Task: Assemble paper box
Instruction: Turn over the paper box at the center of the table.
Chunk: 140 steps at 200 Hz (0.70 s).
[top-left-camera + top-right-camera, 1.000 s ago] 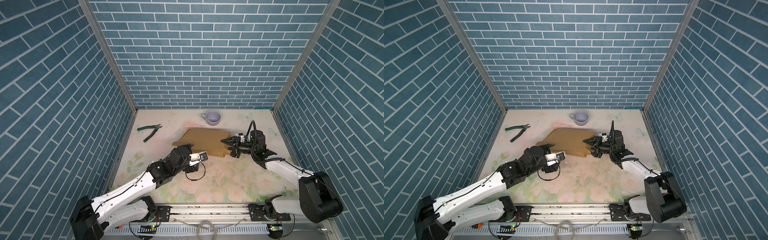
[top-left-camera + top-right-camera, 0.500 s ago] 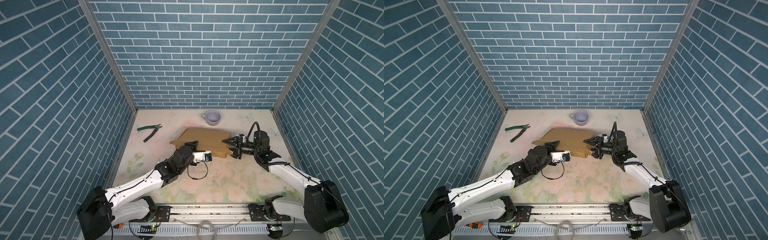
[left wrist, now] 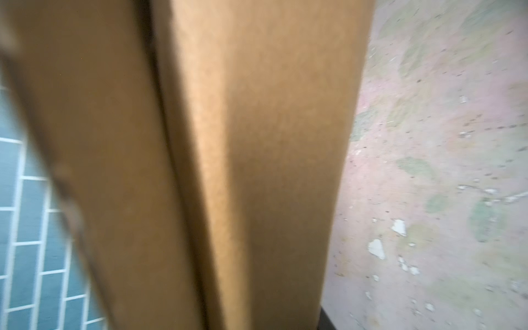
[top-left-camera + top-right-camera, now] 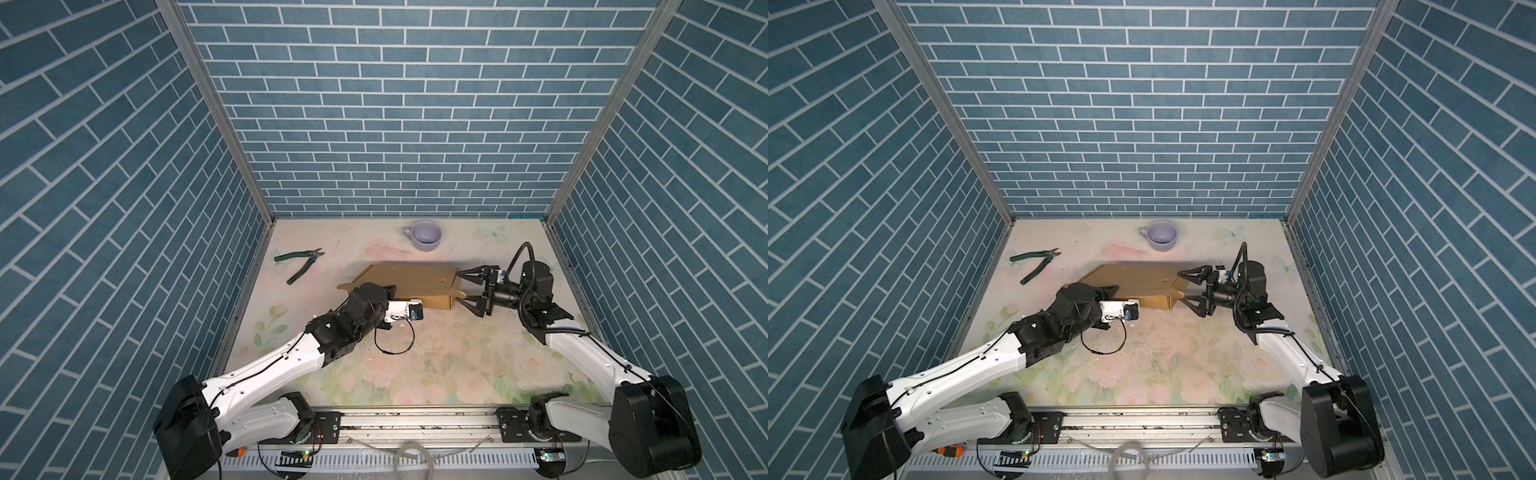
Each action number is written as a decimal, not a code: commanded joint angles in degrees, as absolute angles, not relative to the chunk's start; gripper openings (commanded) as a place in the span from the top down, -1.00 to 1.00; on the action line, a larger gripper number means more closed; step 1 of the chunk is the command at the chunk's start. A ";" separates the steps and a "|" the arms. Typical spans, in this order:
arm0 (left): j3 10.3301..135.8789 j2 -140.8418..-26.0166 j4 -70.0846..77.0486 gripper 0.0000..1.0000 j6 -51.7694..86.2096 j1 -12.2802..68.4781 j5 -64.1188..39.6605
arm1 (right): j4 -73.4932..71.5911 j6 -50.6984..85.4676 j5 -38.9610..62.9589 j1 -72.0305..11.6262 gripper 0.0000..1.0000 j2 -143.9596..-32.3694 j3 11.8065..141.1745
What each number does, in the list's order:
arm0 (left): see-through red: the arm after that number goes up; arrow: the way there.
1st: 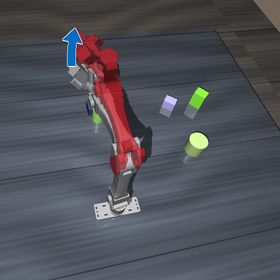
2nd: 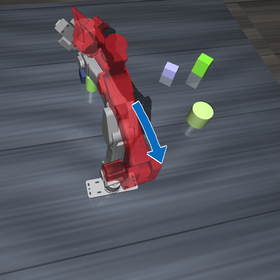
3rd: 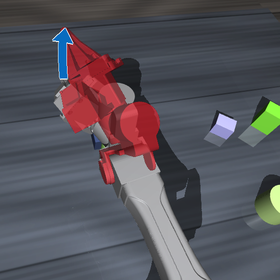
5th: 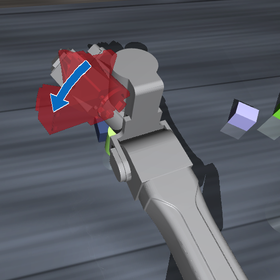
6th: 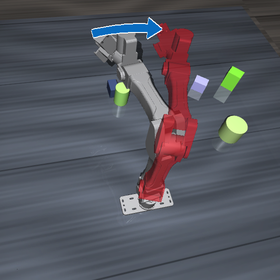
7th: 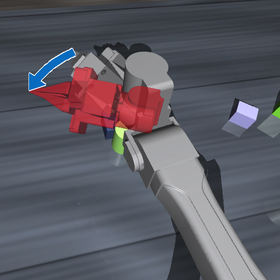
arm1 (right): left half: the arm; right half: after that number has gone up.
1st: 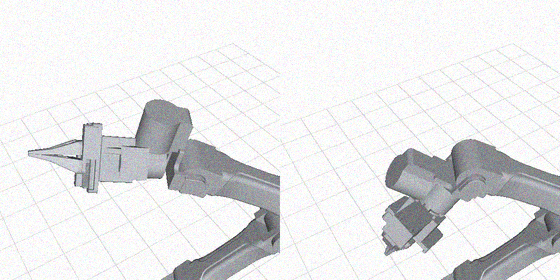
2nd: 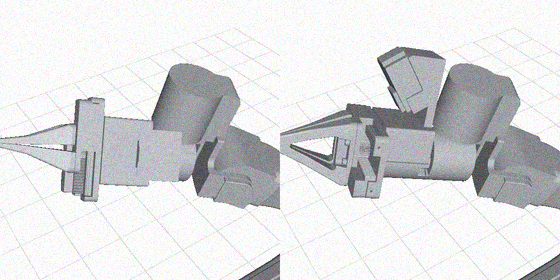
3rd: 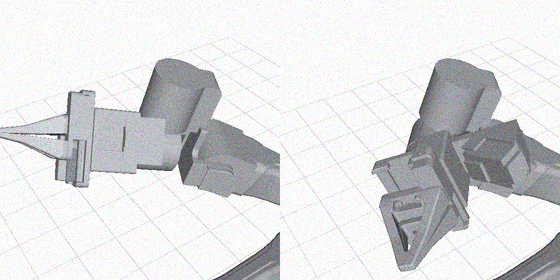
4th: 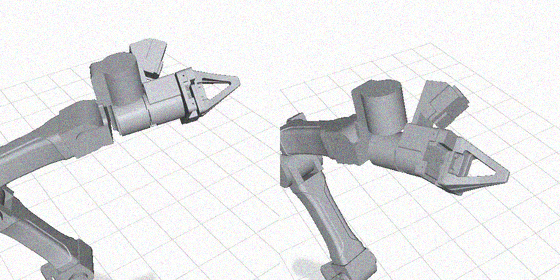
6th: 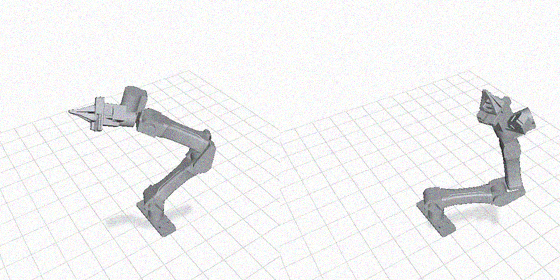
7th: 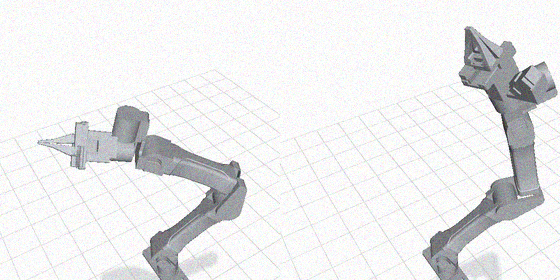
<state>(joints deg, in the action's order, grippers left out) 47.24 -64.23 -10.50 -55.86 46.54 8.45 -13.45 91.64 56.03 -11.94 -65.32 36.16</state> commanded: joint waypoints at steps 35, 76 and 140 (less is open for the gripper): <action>67.60 -80.10 -44.36 0.20 -46.98 38.31 -10.67 | 42.94 34.72 34.03 -10.07 -0.47 -61.57 61.51; 77.12 -91.83 -51.22 0.16 -47.82 36.81 -13.29 | 51.09 18.88 19.87 -20.88 -0.43 -63.37 70.85; 82.63 -97.54 -52.70 0.17 -50.68 35.26 -13.88 | 30.07 28.39 28.31 -23.12 -0.38 -68.33 60.96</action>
<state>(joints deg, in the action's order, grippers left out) 80.88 -94.61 -46.61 -50.19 36.32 -11.03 40.03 25.85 25.80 -22.85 -65.12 64.49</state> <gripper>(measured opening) 0.419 0.710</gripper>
